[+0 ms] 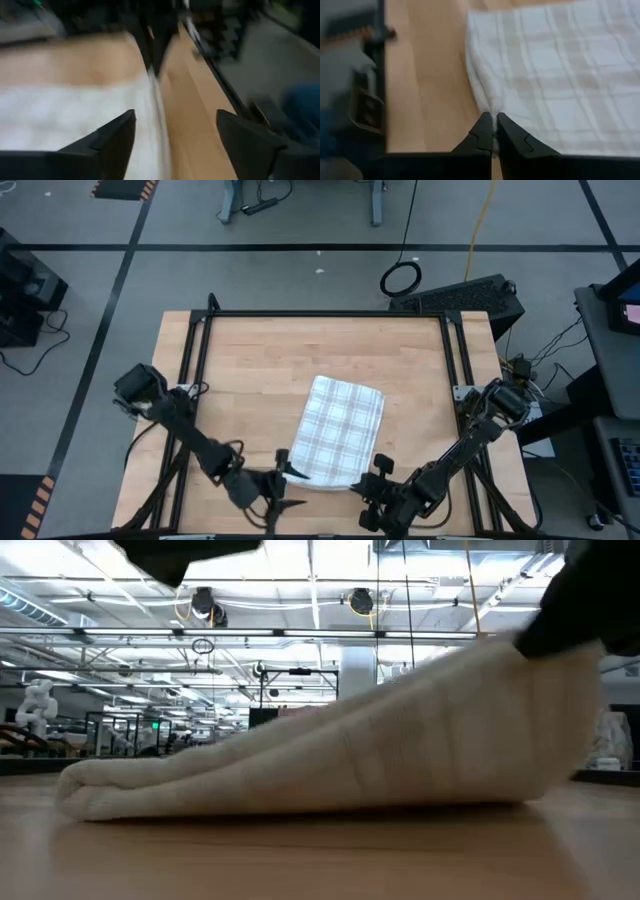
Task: Roll towel
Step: Roll the towel
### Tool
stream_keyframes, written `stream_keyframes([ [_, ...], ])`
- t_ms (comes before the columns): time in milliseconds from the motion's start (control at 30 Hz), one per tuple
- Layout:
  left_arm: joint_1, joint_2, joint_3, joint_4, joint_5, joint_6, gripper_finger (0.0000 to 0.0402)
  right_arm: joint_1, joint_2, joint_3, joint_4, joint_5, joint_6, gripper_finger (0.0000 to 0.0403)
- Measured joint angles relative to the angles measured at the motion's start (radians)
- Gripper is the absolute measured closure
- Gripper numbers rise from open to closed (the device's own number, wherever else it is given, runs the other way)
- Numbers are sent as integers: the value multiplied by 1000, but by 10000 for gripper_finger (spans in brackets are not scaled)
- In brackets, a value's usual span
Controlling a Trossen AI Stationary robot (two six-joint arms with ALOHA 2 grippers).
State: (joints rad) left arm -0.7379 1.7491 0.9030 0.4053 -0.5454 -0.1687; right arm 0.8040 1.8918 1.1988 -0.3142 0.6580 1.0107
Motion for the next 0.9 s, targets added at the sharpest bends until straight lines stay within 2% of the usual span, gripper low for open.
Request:
stream_keyframes([
  [100,-30,77,0,124,-140,103,95,0,-37,-107,217,31,3,402],
  [267,-20,190,2,196,-169,104,74,0,-34,-290,647,45,19,403],
  [400,-14,238,0,188,-241,100,72,8,-19,-397,817,129,125,403],
  [500,-16,243,1,187,-244,104,72,15,-8,-426,897,172,173,403],
  [700,2,243,1,181,-209,103,72,16,-6,-433,903,180,232,403],
  [900,33,244,1,175,-112,72,72,20,8,-433,894,170,296,402],
])
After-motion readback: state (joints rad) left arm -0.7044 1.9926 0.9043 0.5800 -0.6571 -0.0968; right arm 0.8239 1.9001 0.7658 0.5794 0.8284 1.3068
